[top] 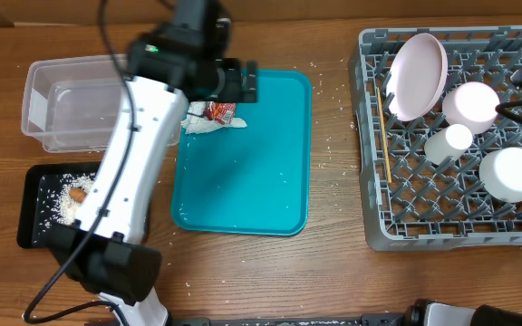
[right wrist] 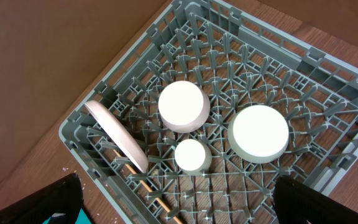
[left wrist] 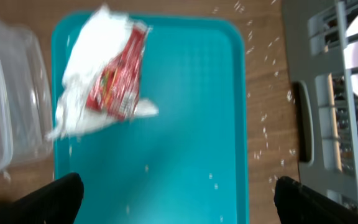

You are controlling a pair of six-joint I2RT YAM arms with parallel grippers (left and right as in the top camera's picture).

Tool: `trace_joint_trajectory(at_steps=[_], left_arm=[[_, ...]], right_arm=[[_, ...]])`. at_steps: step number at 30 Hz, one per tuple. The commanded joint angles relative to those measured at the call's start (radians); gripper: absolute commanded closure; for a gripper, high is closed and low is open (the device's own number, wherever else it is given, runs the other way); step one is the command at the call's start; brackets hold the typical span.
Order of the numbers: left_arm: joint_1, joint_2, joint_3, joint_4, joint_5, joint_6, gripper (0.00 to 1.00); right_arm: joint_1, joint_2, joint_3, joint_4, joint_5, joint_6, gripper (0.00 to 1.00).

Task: Sort waste into correct bins and load items into the dishwasher
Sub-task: 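Move the left gripper over the red wrapper and tissue on the teal tray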

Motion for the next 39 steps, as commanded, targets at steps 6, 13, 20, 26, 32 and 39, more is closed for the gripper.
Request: trace_joint_trajectory(at_steps=[6,13,20,26,32,39], left_arm=[[-0.105,0.094,0.009,0.101,-0.377,0.034,0.00],[-0.091,0.214,0.009,0.121,-0.334,0.042,0.00],[-0.055,0.360,0.009,0.187,-0.306,0.056,0.00],[-0.015,0.437,0.009,0.254,-0.359,0.055,0.00],[0.020,0.491,0.009,0.307,-0.357,0.055,0.06],[0.026,0.543,0.009,0.346,-0.324,0.056,0.07]], right_arm=[[-0.004,0.001,-0.002,0.005,0.010,0.001,0.00],[-0.004,0.001,-0.002,0.005,0.010,0.001,0.00],[-0.004,0.001,-0.002,0.005,0.010,0.001,0.00],[-0.004,0.001,-0.002,0.005,0.010,0.001,0.00],[-0.004,0.001,-0.002,0.005,0.010,0.001,0.00],[-0.004,0.001,-0.002,0.005,0.010,0.001,0.00]])
